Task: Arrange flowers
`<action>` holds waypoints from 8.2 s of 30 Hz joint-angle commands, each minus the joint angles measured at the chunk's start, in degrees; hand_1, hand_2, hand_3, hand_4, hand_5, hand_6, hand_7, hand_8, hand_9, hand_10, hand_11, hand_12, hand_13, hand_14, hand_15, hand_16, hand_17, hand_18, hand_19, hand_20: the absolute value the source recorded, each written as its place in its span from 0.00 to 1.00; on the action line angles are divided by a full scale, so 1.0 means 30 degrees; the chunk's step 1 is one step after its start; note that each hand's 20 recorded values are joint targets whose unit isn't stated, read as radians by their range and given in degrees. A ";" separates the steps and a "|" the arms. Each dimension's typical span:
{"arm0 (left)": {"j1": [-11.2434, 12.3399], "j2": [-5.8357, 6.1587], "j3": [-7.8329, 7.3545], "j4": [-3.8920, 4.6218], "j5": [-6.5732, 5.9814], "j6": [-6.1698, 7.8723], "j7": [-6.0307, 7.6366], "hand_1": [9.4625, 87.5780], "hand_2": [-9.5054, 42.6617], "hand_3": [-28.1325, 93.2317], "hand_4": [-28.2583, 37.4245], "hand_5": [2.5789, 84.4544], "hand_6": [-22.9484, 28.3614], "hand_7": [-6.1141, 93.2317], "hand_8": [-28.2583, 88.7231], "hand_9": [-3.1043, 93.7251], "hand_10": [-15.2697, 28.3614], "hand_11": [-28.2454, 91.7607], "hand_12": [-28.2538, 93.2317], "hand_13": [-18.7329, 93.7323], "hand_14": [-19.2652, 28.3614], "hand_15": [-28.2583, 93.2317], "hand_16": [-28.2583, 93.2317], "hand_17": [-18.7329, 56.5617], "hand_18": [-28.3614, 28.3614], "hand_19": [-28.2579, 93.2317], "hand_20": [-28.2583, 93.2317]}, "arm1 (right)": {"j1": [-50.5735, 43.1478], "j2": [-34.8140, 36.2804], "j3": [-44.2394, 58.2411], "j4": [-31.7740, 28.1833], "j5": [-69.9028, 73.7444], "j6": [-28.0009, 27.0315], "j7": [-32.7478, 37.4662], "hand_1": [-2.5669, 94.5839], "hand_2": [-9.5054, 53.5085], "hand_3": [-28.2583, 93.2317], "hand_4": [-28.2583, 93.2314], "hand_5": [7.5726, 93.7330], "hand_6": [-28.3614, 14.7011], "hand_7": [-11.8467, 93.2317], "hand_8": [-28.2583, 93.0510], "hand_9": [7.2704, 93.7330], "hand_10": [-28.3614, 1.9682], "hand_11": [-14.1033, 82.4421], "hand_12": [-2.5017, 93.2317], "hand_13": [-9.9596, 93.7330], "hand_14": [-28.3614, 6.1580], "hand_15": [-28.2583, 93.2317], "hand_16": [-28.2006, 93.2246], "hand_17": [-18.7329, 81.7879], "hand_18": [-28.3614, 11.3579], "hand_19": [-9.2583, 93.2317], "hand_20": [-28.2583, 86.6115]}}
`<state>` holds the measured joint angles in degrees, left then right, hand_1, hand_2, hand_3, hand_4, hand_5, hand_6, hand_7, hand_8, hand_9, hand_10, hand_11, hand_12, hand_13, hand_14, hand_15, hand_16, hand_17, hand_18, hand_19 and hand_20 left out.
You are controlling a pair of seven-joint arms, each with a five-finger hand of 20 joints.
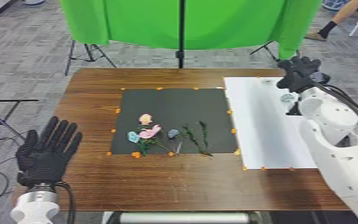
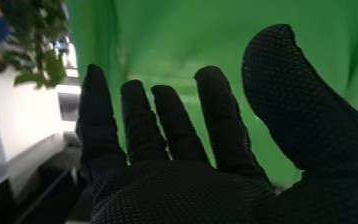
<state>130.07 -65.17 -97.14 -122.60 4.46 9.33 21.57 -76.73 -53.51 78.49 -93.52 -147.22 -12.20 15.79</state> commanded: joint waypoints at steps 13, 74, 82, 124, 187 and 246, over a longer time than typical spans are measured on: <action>0.0090 0.0037 0.0698 0.0044 -0.0425 -0.0095 0.0458 0.23 0.38 0.88 0.00 0.52 0.62 0.15 0.16 0.46 0.68 0.38 0.30 0.44 0.75 0.49 0.18 0.15 0.75 0.53 0.33 | 0.1443 -0.0553 -0.0363 0.4468 -0.2137 -0.1258 -0.0464 0.50 0.00 0.94 0.00 0.32 0.56 0.26 0.13 0.30 0.47 0.23 0.16 0.38 0.44 0.37 0.38 0.33 0.23 0.63 0.42; 0.0366 -0.0167 0.0269 -0.0104 -0.0348 0.0448 0.0002 0.23 0.39 0.88 0.00 0.52 0.62 0.15 0.16 0.44 0.69 0.39 0.31 0.44 0.74 0.49 0.18 0.15 0.75 0.53 0.33 | -0.1028 -0.4173 -0.5027 -0.1442 -0.3269 -0.0243 -0.7773 0.63 0.00 0.82 0.00 0.82 0.72 0.47 0.20 0.86 0.66 0.21 0.39 0.76 0.73 0.46 0.56 0.43 0.27 0.65 0.45; -0.0117 -0.0057 0.0421 0.0004 -0.0148 0.0559 -0.0772 0.23 0.40 0.87 0.00 0.52 0.62 0.15 0.16 0.44 0.69 0.39 0.31 0.44 0.74 0.49 0.18 0.15 0.75 0.53 0.33 | -0.1471 -0.4853 -0.5278 -0.1055 -0.4321 -0.0367 -0.7683 0.64 0.00 0.82 0.00 0.82 0.72 0.47 0.20 0.86 0.66 0.21 0.39 0.75 0.74 0.46 0.56 0.43 0.27 0.65 0.46; 0.0052 -0.0140 0.0203 0.0054 -0.0352 0.0536 -0.0430 0.23 0.40 0.87 0.00 0.52 0.62 0.15 0.16 0.44 0.69 0.39 0.31 0.44 0.75 0.51 0.17 0.15 0.75 0.53 0.33 | -0.1919 -0.4231 -0.4830 -0.2900 -0.1531 0.0195 -0.5743 0.61 0.00 0.82 0.00 0.67 0.74 0.26 0.12 0.72 0.65 0.27 0.18 0.72 0.67 0.52 0.52 0.43 0.23 0.77 0.49; 0.0029 -0.0092 0.0473 0.0164 0.0197 -0.0549 -0.0494 0.26 0.36 0.87 0.00 0.51 0.62 0.15 0.16 0.45 0.70 0.39 0.31 0.44 0.75 0.51 0.17 0.15 0.75 0.53 0.33 | 0.1687 -0.2228 -0.3088 -0.0237 -0.0118 0.2280 -0.1288 0.42 0.00 0.92 0.00 0.46 0.60 0.22 0.14 0.47 0.46 0.23 0.17 0.47 0.41 0.42 0.37 0.35 0.22 0.61 0.40; -0.2670 0.1113 0.2694 0.0822 -0.0204 -0.1281 -0.0385 0.25 0.38 0.87 0.00 0.51 0.62 0.15 0.16 0.44 0.70 0.39 0.31 0.43 0.75 0.51 0.17 0.15 0.75 0.53 0.33 | 0.9506 -0.4806 -0.1712 1.2726 -0.7084 -0.5231 -0.4753 0.44 0.05 0.93 0.00 0.37 0.65 0.27 0.11 0.46 0.65 0.26 0.13 0.56 0.56 0.41 0.36 0.37 0.27 0.60 0.39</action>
<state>122.05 -62.19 -89.72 -120.50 4.17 6.28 21.02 -47.31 -68.48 73.40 -55.34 -165.67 -32.71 5.90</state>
